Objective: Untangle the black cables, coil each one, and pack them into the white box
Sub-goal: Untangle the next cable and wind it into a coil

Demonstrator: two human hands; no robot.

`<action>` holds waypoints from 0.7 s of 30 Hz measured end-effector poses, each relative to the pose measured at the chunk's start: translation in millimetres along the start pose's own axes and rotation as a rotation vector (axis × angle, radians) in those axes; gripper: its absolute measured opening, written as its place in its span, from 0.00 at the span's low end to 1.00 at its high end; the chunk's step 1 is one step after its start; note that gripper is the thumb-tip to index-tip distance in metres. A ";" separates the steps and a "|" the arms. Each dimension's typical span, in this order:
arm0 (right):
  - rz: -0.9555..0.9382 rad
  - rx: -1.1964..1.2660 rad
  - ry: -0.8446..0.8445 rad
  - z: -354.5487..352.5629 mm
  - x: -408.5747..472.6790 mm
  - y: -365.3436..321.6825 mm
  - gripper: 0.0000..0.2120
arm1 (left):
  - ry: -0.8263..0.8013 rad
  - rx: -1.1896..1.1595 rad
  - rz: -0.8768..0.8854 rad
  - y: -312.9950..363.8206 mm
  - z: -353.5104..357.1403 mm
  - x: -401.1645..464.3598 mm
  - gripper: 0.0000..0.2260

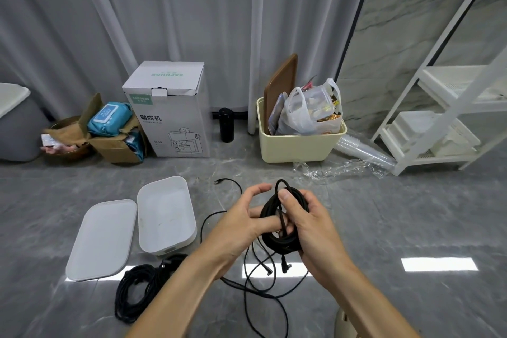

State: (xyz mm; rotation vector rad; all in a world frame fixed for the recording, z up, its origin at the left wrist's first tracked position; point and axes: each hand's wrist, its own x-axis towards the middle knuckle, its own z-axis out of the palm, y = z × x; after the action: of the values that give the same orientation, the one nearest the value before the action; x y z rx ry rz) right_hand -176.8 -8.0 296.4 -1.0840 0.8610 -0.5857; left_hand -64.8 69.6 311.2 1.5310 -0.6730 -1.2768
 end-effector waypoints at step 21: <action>-0.049 -0.059 0.048 -12.7 5.9 0.2 0.15 | 0.104 -0.064 -0.001 1.3 8.3 -5.4 0.13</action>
State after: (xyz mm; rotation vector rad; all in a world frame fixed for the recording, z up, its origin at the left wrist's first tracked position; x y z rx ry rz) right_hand -184.2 -18.9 291.7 -1.1514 0.9001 -0.6323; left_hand -73.9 71.1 314.9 1.5344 -0.5598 -1.1995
